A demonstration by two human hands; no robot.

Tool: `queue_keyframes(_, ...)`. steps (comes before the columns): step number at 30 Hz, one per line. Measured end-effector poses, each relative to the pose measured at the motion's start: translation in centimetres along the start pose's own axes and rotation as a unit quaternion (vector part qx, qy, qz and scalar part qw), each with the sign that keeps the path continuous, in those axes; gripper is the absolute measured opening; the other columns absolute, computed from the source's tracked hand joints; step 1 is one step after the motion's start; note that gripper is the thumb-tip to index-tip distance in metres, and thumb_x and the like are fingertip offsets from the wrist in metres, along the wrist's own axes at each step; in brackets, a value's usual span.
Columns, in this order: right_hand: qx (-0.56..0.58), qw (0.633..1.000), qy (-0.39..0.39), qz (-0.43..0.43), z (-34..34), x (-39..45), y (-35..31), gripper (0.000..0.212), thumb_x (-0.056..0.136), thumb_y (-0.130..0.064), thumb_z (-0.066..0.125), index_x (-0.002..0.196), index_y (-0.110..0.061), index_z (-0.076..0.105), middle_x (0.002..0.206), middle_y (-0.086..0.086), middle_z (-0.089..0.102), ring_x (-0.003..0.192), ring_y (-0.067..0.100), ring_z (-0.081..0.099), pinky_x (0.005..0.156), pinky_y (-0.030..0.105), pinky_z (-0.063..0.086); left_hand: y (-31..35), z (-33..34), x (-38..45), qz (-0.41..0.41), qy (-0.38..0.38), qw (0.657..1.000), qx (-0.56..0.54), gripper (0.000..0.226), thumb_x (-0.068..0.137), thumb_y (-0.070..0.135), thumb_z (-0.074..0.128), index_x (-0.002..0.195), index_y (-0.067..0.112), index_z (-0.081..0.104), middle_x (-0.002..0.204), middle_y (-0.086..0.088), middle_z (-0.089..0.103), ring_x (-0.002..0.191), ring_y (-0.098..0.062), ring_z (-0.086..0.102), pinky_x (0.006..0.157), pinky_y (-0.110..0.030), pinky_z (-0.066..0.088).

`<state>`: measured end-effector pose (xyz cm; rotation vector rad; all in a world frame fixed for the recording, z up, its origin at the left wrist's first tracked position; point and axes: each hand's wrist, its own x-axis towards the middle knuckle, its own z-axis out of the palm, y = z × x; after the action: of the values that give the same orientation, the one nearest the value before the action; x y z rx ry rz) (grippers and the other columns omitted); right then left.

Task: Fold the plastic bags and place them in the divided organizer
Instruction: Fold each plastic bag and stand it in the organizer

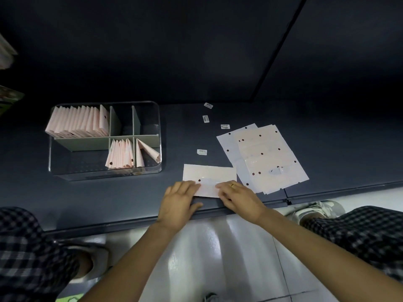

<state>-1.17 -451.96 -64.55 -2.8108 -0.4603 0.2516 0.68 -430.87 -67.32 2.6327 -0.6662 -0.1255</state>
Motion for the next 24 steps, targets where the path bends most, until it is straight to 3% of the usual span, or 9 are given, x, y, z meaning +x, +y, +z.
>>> queue_keyframes(3, 0.106, 0.993, -0.049, 0.028, -0.4, -0.8, 0.5, 0.018, 0.099, -0.021, 0.041, 0.109, -0.01, 0.051, 0.123, -0.005, 0.06, 0.11, 0.017, 0.053, 0.089, 0.035, 0.046, -1.1, -0.6, 0.3, -0.045, 0.004, 0.998, -0.047, 0.025, 0.085, 0.026, 0.067, 0.109, 0.019, 0.069, 0.112, 0.004, 0.066, 0.105, -0.024, 0.055, 0.087, -0.032, 0.037)
queue_keyframes(6, 0.192, 0.977, -0.065, 0.069, -0.6, -0.9, 1.3, 0.016, 0.095, -0.028, 0.052, 0.106, -0.017, 0.05, 0.118, -0.009, 0.059, 0.108, 0.012, 0.052, 0.09, 0.031, 0.045, -1.3, -1.0, 1.1, -0.082, 0.015, 0.989, -0.123, 0.012, 0.086, 0.017, 0.067, 0.096, 0.014, 0.074, 0.099, 0.001, 0.07, 0.094, -0.026, 0.058, 0.078, -0.031, 0.042)
queue_keyframes(10, 0.277, 0.944, -0.002, 0.181, -0.6, -0.3, 2.8, 0.034, 0.079, -0.023, 0.074, 0.108, -0.019, 0.056, 0.101, -0.008, 0.057, 0.096, 0.006, 0.051, 0.081, 0.012, 0.038, -1.5, -1.3, 2.4, -0.172, 0.001, 0.97, -0.173, 0.014, 0.089, 0.024, 0.064, 0.095, 0.014, 0.072, 0.085, -0.007, 0.069, 0.088, -0.028, 0.059, 0.068, -0.03, 0.041)
queue_keyframes(13, 0.294, 0.917, 0.049, 0.264, 0.0, 0.9, 3.5, 0.018, 0.084, -0.02, 0.068, 0.09, -0.017, 0.052, 0.067, -0.005, 0.053, 0.071, 0.015, 0.048, 0.061, 0.019, 0.037, -1.8, -1.3, 3.2, -0.235, -0.012, 0.951, -0.202, 0.013, 0.089, 0.02, 0.064, 0.091, 0.007, 0.065, 0.077, -0.007, 0.064, 0.084, -0.033, 0.06, 0.068, -0.034, 0.042)
queue_keyframes(15, 0.279, 0.909, 0.046, 0.308, 0.4, 1.8, 3.6, 0.022, 0.086, -0.023, 0.066, 0.082, -0.017, 0.046, 0.057, -0.006, 0.045, 0.069, 0.018, 0.046, 0.058, 0.024, 0.034, -1.5, -1.2, 3.5, -0.249, -0.015, 0.946, -0.207, 0.015, 0.089, 0.019, 0.063, 0.097, 0.007, 0.059, 0.08, -0.005, 0.064, 0.085, -0.032, 0.06, 0.069, -0.035, 0.044)
queue_keyframes(17, 0.281, 0.897, 0.041, 0.34, 0.8, 2.5, 3.7, 0.021, 0.086, -0.024, 0.066, 0.093, -0.015, 0.049, 0.059, -0.007, 0.048, 0.076, 0.019, 0.05, 0.066, 0.026, 0.035, -0.9, -1.3, 3.5, -0.255, 0.007, 0.949, -0.187, 0.029, 0.088, 0.017, 0.064, 0.114, 0.011, 0.054, 0.092, -0.004, 0.063, 0.093, -0.029, 0.059, 0.075, -0.038, 0.046)
queue_keyframes(21, 0.303, 0.876, 0.04, 0.372, 1.0, 3.0, 3.8, 0.037, 0.083, -0.023, 0.069, 0.113, -0.011, 0.051, 0.078, 0.001, 0.058, 0.088, 0.023, 0.057, 0.078, 0.028, 0.042, 1.5, -0.5, 2.7, -0.088, 0.097, 0.991, -0.035, 0.047, 0.082, 0.014, 0.069, 0.126, 0.008, 0.053, 0.12, -0.014, 0.057, 0.11, -0.035, 0.053, 0.093, -0.043, 0.043)
queue_keyframes(22, 0.302, 0.875, 0.036, 0.377, 1.0, 3.1, 3.8, 0.04, 0.083, -0.023, 0.07, 0.115, -0.011, 0.05, 0.083, 0.004, 0.059, 0.09, 0.023, 0.058, 0.08, 0.028, 0.042, 2.3, 0.0, 2.5, -0.032, 0.055, 0.998, -0.019, 0.048, 0.086, 0.018, 0.064, 0.13, 0.007, 0.051, 0.132, -0.016, 0.051, 0.121, -0.034, 0.048, 0.104, -0.042, 0.036)
queue_keyframes(24, 0.298, 0.871, 0.03, 0.389, 0.8, 3.3, 3.6, 0.045, 0.082, -0.024, 0.07, 0.118, -0.012, 0.046, 0.09, 0.007, 0.06, 0.094, 0.024, 0.057, 0.083, 0.03, 0.042, 3.5, 1.5, 1.9, 0.041, -0.058, 0.997, 0.037, 0.056, 0.097, 0.033, 0.045, 0.145, 0.01, 0.03, 0.155, -0.01, 0.023, 0.143, -0.025, 0.019, 0.118, -0.034, 0.006)
